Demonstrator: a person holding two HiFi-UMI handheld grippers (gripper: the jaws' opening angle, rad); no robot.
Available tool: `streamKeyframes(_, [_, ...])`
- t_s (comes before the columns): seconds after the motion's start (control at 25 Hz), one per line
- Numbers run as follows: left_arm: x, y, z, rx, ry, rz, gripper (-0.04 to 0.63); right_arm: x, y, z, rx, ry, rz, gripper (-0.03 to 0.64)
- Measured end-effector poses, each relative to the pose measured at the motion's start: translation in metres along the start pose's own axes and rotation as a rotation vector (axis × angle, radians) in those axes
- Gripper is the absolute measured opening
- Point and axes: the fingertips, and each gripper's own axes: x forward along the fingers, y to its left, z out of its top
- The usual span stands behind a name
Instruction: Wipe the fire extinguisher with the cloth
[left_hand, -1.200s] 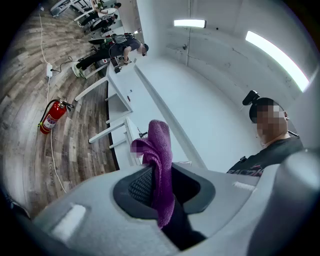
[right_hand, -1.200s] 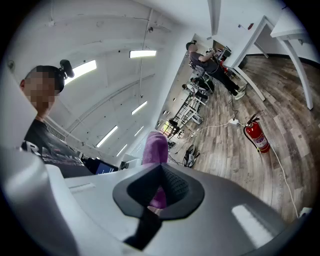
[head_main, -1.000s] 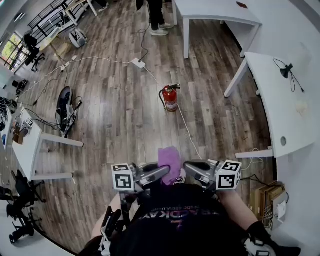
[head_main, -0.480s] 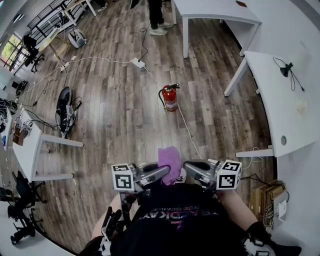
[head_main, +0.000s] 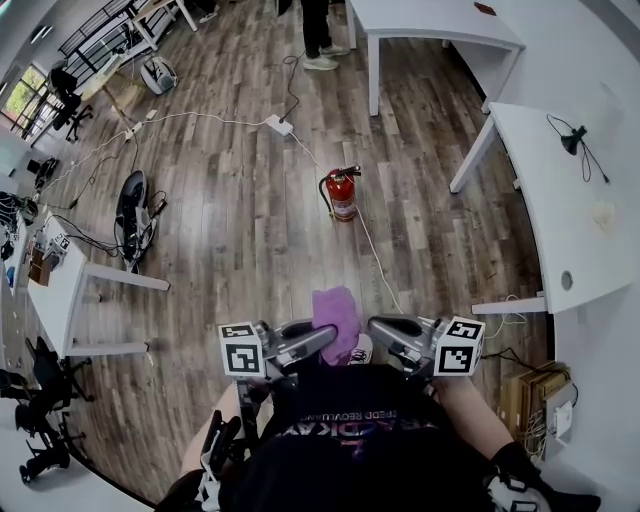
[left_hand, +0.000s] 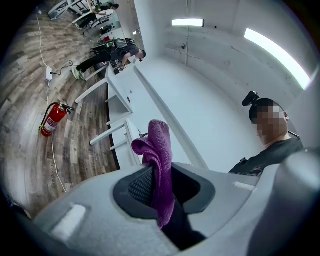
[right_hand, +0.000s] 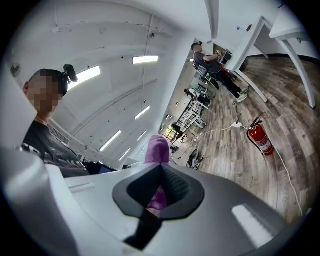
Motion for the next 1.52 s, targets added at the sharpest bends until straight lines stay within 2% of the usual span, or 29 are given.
streamKeyframes(0.44, [-0.017, 0.003, 0.025, 0.025, -0.013, 0.048, 0.067, 0.007, -0.004, 0.015, 0.021, -0.061, 0.014, 0.005])
streamKeyframes(0.76, [-0.019, 0.042, 0.072, 0.015, 0.012, 0.012, 0.067, 0.024, -0.028, 0.039, 0.02, -0.091, -0.076, 0.005])
streamKeyframes(1.0, [-0.025, 0.071, 0.125, -0.005, 0.041, -0.037, 0.067, 0.066, -0.046, 0.072, 0.011, -0.118, -0.138, 0.004])
streamKeyframes(1.28, [-0.049, 0.104, 0.191, -0.009, 0.078, -0.056, 0.067, 0.136, -0.061, 0.113, 0.003, -0.158, -0.152, 0.003])
streamKeyframes(1.52, [-0.085, 0.131, 0.221, -0.021, 0.08, -0.064, 0.067, 0.195, -0.065, 0.123, -0.012, -0.158, -0.161, 0.005])
